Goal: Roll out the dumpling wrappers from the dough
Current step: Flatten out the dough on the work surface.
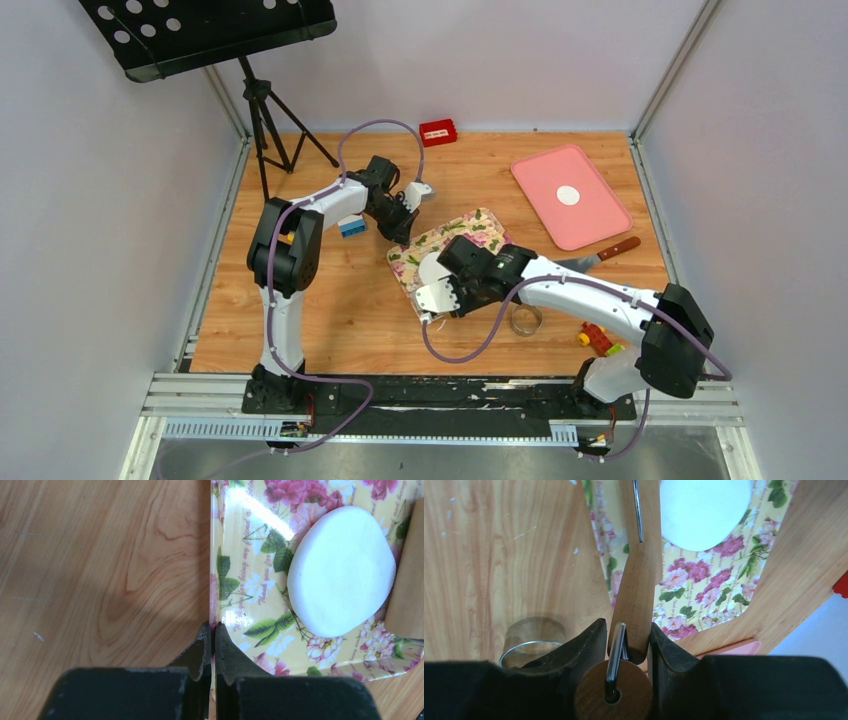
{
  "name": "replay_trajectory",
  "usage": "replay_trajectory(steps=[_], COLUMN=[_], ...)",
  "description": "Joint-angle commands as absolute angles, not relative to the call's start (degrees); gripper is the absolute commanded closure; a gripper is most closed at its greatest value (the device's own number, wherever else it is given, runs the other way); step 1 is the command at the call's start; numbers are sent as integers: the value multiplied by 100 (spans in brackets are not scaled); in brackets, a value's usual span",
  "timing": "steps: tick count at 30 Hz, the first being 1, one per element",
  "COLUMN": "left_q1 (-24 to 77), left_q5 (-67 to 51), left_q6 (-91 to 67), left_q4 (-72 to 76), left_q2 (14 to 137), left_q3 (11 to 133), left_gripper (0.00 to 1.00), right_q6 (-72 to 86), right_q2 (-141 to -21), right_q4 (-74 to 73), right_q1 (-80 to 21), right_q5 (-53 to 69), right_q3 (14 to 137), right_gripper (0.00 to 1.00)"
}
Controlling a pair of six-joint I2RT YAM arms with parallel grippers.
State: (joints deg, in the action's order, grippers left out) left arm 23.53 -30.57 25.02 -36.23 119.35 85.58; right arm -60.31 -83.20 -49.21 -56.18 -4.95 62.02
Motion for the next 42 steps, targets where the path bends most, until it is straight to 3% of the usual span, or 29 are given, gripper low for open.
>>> replay_trajectory(steps=[1, 5, 8, 11, 16, 21, 29, 42], left_q1=[2426, 2426, 2426, 2425, 2422, 2313, 2178, 2864], left_q5=[-2855, -2861, -2856, -2865, -2844, -2980, -5088, -5611], left_q6=[2604, 2585, 2518, 2452, 2340, 2289, 2963, 4291], left_q4=[-3680, -3658, -3593, -3478, -3106, -2876, -3555, -5391], left_q2=[11826, 11772, 11680, 11428, 10757, 9966, 8469, 8690], left_q3=[8447, 8438, 8445, 8450, 8343, 8385, 8189, 8280], left_gripper=[100, 100, 87, 60, 3, 0, 0, 0], right_q6=[-5864, -5770, -5668, -5485, -5133, -4622, -3882, -3329], right_q2=[-8491, -8308, -8115, -7923, -7516, -7151, -7075, -7373], right_q4=[-6405, -6157, -5780, -5477, -4782, -4271, -4170, -3919], right_q1=[-5713, -5705, -5579, -5337, -4982, -4543, -3917, -3565], right_q5=[430, 33, -302, -223, 70, 601, 2367, 3920], right_q3=[6058, 6376, 6720, 7062, 7026, 6895, 7085, 7058], right_gripper=[100, 100, 100, 100, 100, 100, 100, 100])
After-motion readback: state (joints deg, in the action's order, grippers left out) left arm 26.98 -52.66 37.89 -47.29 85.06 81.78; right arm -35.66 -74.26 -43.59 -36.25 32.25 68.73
